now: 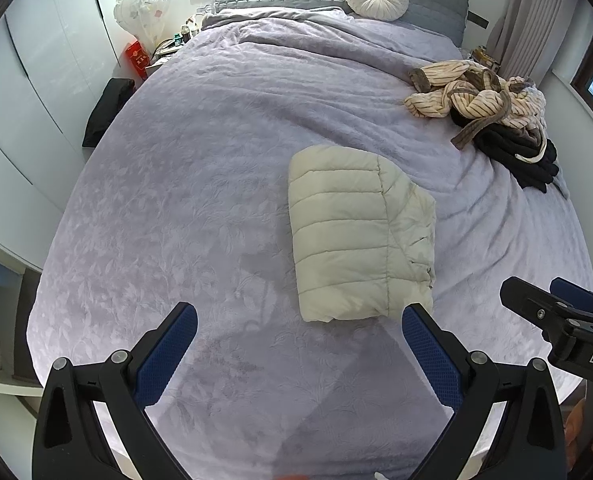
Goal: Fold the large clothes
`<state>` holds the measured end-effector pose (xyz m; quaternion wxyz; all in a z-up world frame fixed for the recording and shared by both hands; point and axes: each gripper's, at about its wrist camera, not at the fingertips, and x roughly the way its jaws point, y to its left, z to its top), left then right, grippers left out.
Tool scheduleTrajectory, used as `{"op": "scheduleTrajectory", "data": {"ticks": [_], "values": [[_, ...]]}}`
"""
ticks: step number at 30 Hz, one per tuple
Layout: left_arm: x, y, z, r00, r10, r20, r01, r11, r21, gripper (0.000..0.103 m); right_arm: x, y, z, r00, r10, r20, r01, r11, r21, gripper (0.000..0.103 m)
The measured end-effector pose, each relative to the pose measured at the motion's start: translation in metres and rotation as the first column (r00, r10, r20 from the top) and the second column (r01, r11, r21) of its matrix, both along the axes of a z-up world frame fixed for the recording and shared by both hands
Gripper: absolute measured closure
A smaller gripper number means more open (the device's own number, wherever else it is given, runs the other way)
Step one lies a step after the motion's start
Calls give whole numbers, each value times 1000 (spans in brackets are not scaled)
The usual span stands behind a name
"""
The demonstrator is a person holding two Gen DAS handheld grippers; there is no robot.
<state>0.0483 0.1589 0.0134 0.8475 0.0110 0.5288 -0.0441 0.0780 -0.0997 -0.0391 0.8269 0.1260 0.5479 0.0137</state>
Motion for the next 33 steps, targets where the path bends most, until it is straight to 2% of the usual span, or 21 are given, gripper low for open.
{"op": "scheduleTrajectory", "data": {"ticks": [33], "values": [[1, 4, -9, 1000, 4, -13, -4, 1000, 9, 0, 0, 1, 1, 1000, 3, -3, -3, 1000, 0, 0]]}}
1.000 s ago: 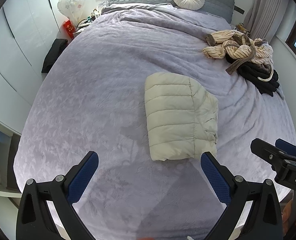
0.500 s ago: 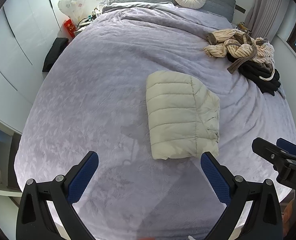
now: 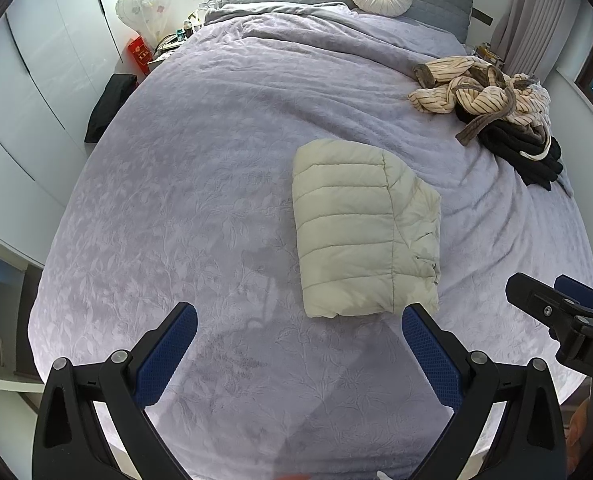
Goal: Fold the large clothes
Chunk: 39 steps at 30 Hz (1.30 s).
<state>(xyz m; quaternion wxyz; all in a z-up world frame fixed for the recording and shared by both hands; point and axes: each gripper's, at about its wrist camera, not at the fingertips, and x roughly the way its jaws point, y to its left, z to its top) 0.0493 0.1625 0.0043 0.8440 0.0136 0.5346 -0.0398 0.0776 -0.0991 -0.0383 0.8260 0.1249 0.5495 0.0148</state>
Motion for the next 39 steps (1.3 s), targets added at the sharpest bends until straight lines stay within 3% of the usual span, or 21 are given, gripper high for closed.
{"op": "scheduleTrajectory", "data": {"ticks": [39], "values": [[0, 1, -6, 1000, -1, -7, 1, 1000, 2, 0, -2, 3, -1, 1000, 4, -5, -4, 1000, 0, 0]]}}
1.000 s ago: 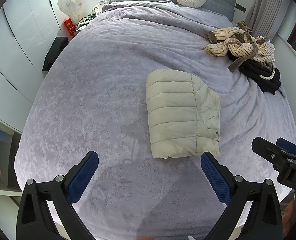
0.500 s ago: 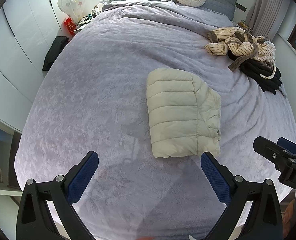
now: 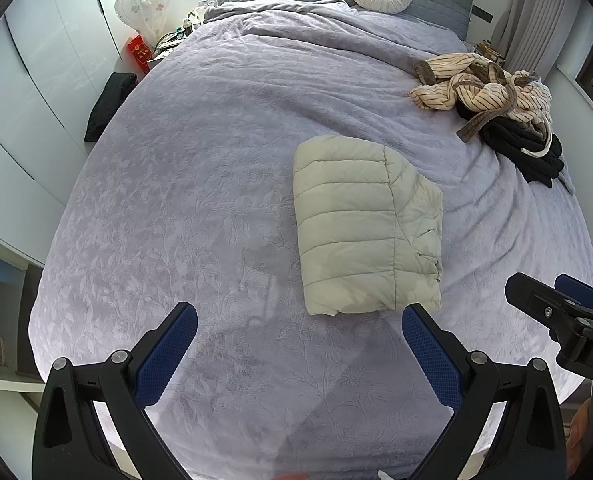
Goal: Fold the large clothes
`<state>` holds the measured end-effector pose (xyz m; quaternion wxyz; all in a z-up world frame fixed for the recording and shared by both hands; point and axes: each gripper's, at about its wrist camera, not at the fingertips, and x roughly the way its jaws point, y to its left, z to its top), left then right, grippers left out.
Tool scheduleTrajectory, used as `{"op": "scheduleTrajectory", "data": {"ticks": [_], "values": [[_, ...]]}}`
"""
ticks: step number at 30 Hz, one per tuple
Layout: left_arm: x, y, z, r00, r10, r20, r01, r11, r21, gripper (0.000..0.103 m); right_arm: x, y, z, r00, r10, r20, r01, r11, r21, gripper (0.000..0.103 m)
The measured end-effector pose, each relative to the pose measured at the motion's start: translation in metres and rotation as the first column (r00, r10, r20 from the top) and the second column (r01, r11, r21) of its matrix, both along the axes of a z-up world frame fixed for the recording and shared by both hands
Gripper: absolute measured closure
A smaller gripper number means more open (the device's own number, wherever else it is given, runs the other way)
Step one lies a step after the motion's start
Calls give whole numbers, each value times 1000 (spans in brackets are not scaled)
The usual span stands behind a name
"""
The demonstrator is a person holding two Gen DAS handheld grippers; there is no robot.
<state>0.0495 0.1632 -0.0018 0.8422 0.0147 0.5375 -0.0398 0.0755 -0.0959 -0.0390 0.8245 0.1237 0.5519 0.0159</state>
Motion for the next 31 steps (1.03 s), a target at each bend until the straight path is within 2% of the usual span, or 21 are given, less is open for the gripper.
{"op": "scheduleTrajectory", "data": {"ticks": [22, 31], "values": [[8, 7, -1, 1000, 3, -7, -3, 1000, -5, 0, -2, 3, -1, 1000, 3, -3, -3, 1000, -1, 0], [13, 7, 1, 1000, -22, -1, 22, 1000, -7, 0, -3, 3, -2, 1000, 2, -5, -2, 1000, -6, 0]]}}
